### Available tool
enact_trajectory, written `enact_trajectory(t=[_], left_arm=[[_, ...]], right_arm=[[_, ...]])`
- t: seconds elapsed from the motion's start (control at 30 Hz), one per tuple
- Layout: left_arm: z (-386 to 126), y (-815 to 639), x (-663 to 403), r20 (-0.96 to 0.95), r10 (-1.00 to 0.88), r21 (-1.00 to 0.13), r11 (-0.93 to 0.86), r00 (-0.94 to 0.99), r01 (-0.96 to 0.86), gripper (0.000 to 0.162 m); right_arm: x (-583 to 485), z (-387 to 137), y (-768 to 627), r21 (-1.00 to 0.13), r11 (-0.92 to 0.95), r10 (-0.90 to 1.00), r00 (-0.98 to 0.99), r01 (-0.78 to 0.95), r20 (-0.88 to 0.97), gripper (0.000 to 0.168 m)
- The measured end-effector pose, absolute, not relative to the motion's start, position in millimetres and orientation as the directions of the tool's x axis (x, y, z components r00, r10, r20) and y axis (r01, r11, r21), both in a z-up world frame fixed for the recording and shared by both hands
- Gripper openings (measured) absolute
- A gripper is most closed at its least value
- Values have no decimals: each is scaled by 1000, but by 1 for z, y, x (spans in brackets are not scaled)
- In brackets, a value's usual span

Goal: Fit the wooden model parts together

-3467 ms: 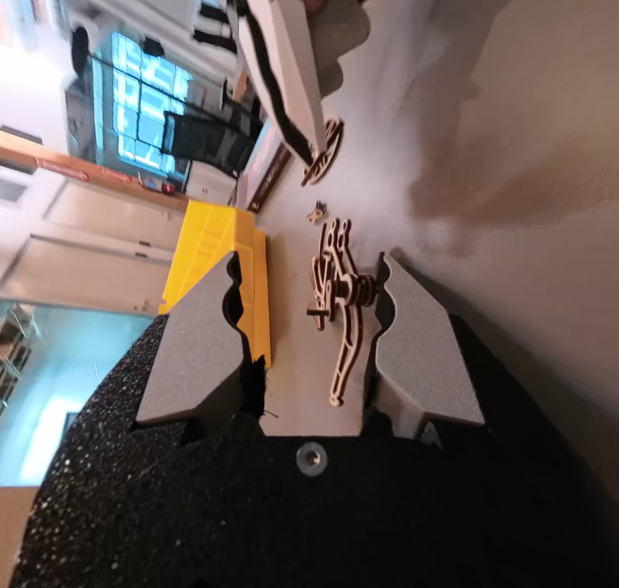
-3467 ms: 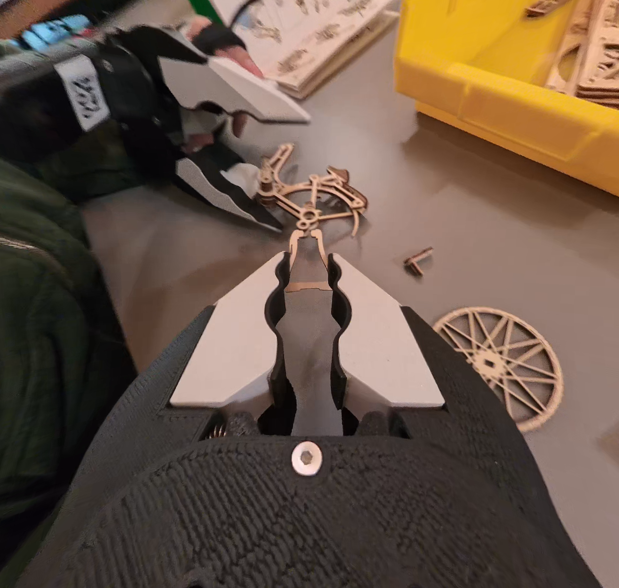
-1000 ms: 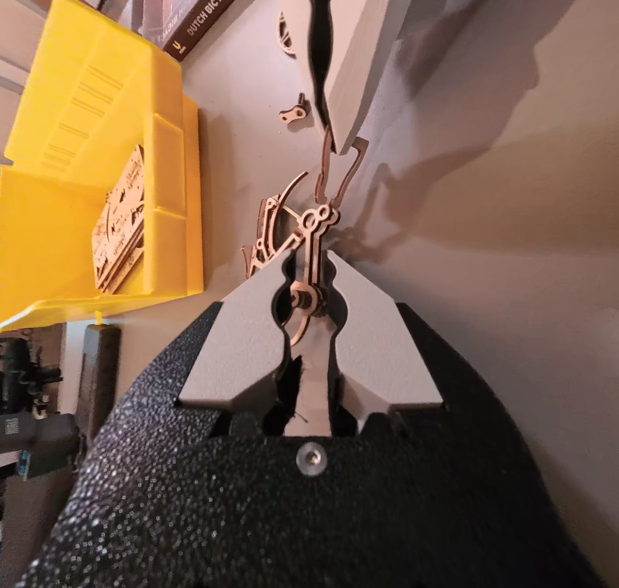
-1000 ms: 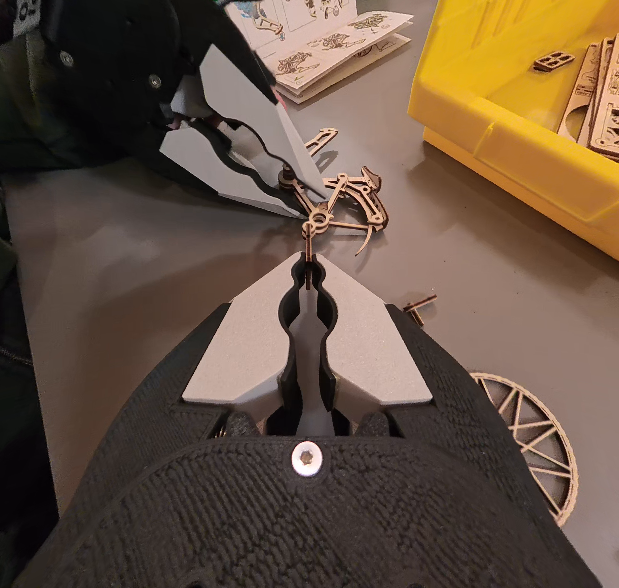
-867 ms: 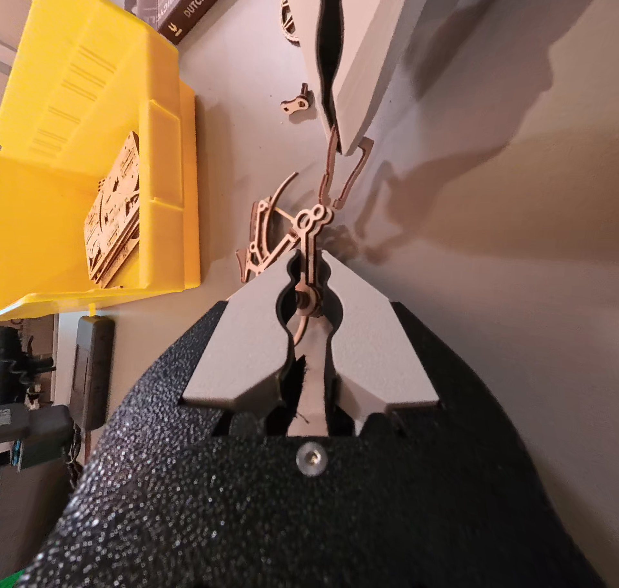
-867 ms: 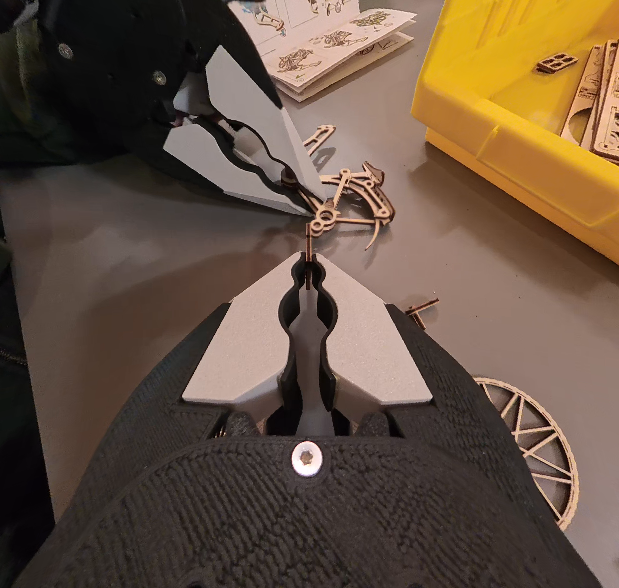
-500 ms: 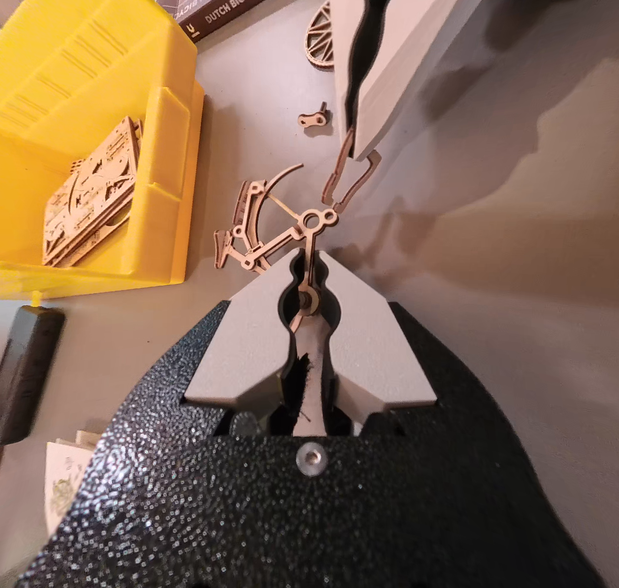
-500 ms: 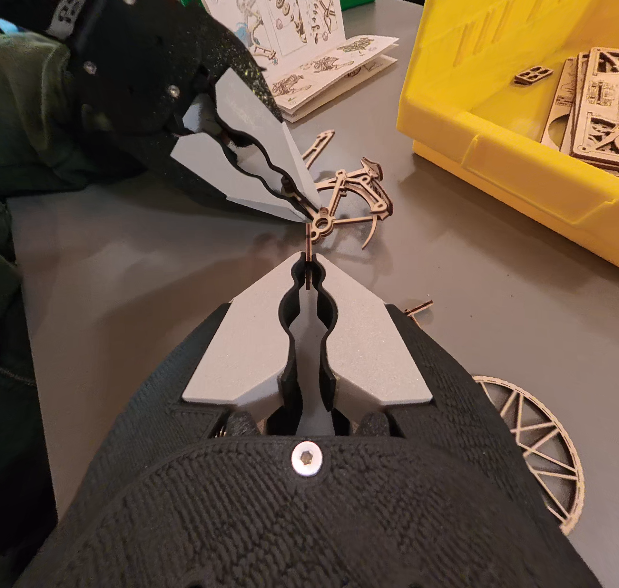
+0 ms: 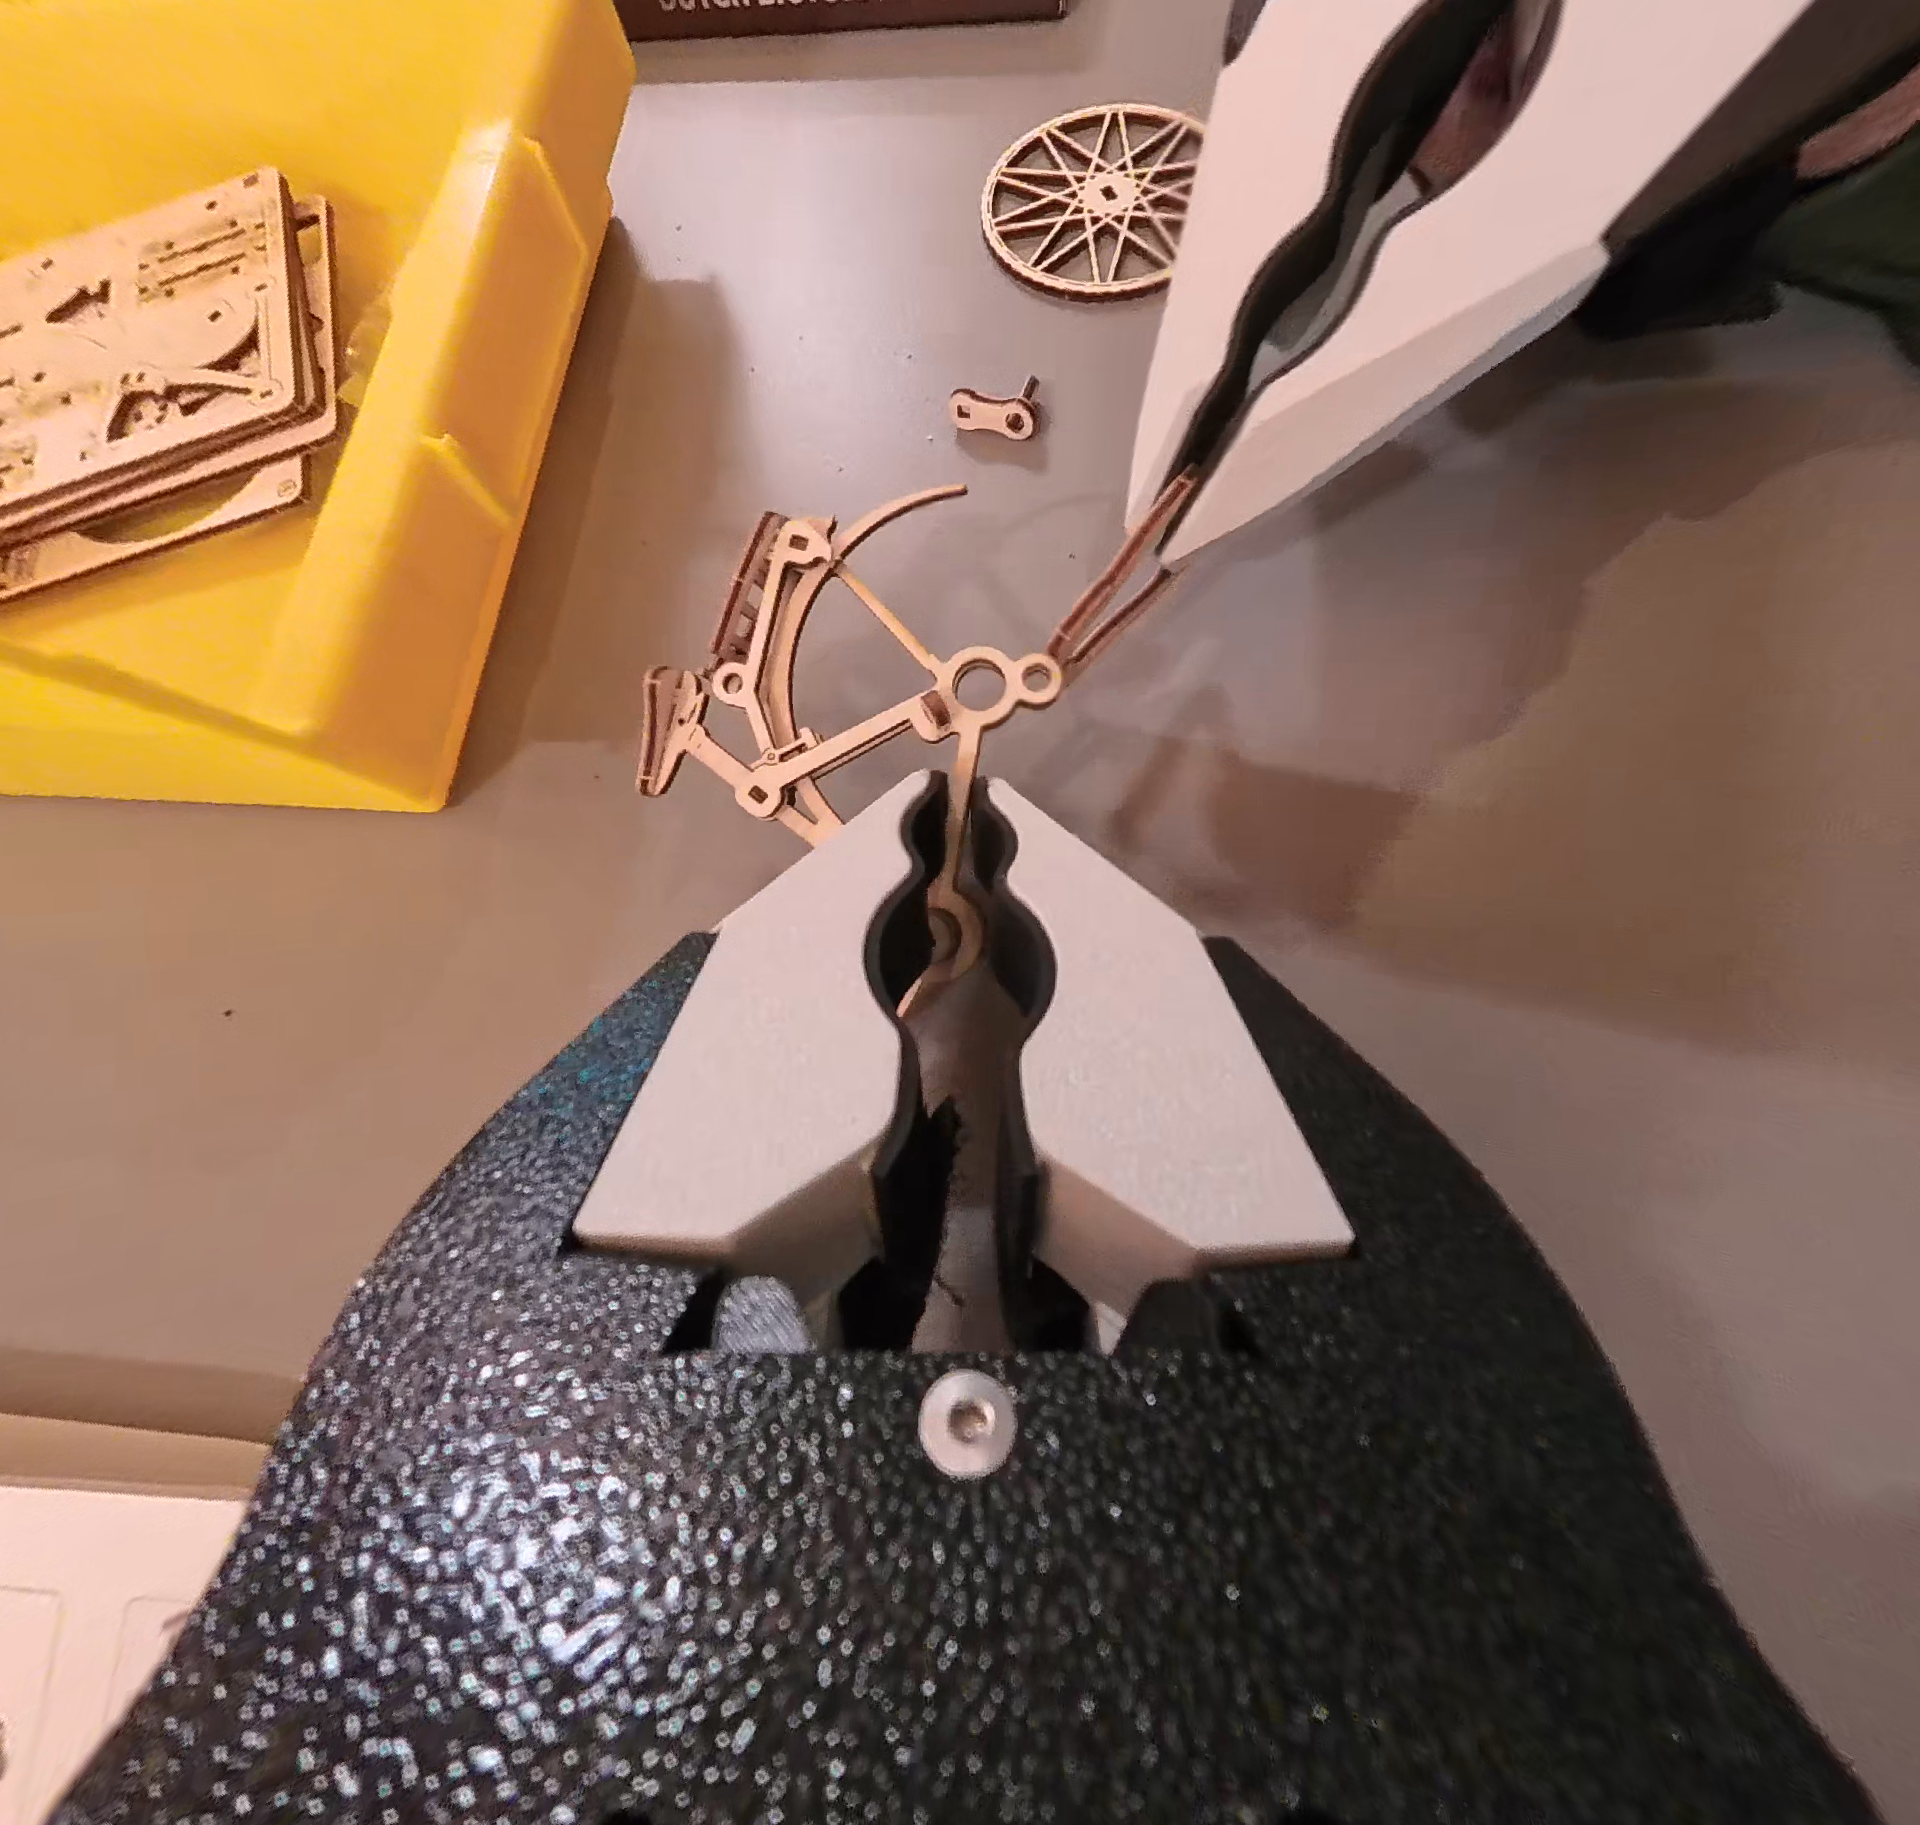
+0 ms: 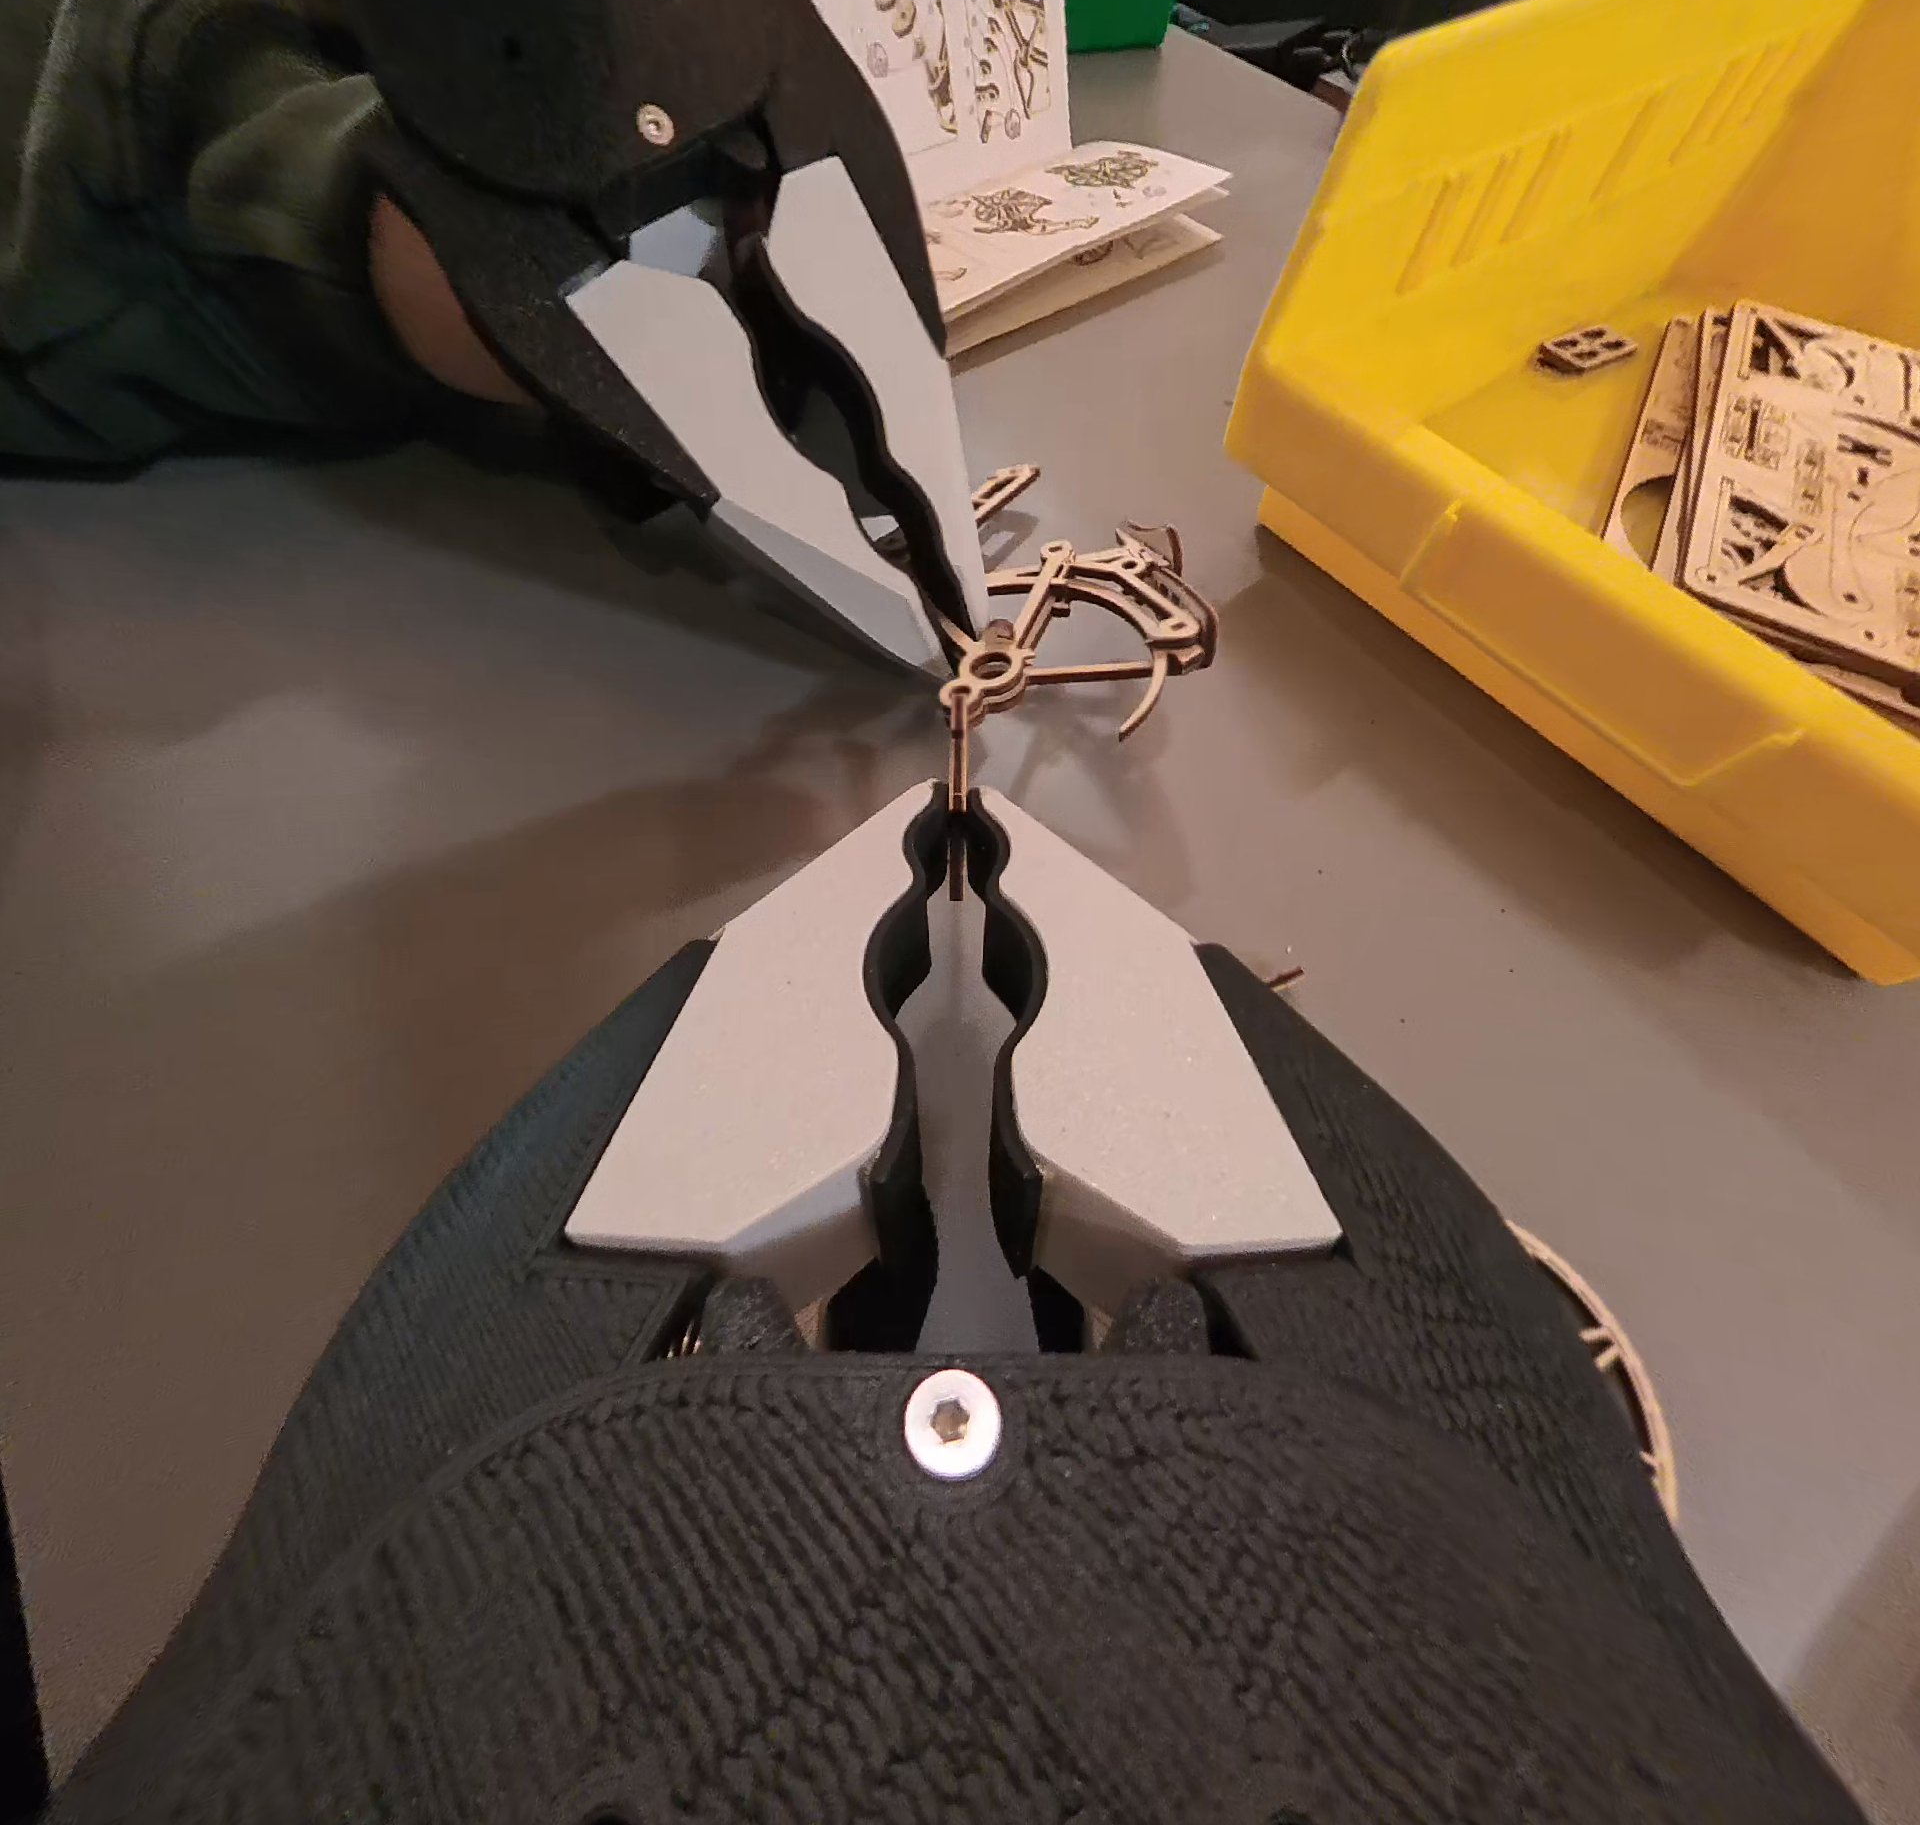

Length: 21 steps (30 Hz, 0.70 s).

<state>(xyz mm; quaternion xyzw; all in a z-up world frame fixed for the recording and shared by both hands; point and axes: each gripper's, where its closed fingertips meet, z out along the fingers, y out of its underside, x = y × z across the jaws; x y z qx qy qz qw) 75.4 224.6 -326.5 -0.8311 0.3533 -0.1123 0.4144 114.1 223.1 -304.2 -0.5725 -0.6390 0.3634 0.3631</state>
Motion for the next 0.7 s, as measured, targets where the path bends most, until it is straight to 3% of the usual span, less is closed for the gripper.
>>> enact_trajectory(t=[0.2, 0.7], left_arm=[[-326, 224, 75, -52, -678, -778, -432, 733, -455, 2], [-326, 224, 73, -25, -674, -772, -456, 738, -443, 2]], right_arm=[[112, -302, 223, -870, 178, 984, -82, 460, 158, 1], [110, -302, 223, -871, 178, 984, -87, 458, 155, 0]])
